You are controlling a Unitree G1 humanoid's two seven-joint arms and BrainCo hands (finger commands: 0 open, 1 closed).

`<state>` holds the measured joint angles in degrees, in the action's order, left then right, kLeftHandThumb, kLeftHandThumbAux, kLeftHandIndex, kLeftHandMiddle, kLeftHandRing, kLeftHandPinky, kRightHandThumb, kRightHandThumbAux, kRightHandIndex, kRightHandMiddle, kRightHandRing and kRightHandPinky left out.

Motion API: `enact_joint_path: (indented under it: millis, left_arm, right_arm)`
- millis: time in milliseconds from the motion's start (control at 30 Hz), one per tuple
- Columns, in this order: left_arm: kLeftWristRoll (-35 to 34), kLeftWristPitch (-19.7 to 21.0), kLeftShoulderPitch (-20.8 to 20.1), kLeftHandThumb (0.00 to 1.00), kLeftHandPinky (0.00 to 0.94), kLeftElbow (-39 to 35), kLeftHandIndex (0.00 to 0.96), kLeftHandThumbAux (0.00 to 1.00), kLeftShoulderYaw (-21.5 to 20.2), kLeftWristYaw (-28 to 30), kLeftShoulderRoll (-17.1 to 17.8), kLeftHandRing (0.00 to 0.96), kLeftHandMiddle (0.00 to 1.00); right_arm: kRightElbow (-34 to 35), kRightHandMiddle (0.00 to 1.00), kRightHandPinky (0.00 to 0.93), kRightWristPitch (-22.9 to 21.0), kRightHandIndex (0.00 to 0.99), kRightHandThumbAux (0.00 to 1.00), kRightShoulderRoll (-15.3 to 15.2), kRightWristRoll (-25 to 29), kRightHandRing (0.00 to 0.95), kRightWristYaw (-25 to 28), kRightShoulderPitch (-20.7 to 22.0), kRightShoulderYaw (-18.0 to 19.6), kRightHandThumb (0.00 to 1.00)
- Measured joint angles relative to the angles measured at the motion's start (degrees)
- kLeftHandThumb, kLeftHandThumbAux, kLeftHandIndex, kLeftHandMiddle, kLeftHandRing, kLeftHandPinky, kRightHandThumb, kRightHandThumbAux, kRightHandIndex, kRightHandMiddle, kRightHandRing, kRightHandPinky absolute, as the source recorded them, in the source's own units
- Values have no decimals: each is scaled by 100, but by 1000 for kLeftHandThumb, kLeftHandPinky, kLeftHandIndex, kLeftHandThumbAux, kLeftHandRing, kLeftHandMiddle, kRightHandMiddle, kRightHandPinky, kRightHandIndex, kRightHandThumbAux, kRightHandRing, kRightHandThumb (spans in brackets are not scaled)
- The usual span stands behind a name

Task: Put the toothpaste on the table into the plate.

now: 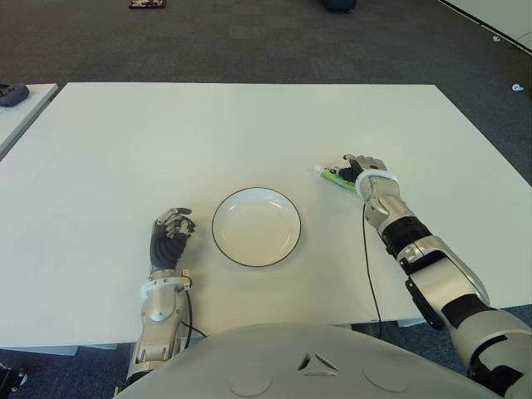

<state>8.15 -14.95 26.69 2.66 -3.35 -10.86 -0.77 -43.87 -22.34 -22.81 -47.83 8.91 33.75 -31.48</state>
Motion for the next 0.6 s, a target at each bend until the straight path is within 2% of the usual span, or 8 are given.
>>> enact_joint_path:
  millis: [333, 600]
  left_arm:
    - [26, 169, 141, 703, 565, -210, 431, 718, -2, -3, -71, 585, 594]
    - [27, 169, 160, 701, 571, -228, 430, 718, -3, -4, -108, 589, 598]
  right_arm:
    - [-507, 0, 0, -282, 0, 139, 418, -337, 0, -205, 229, -375, 554]
    - [-794, 0, 0, -494, 0, 148, 633, -637, 0, -417, 297, -699, 575]
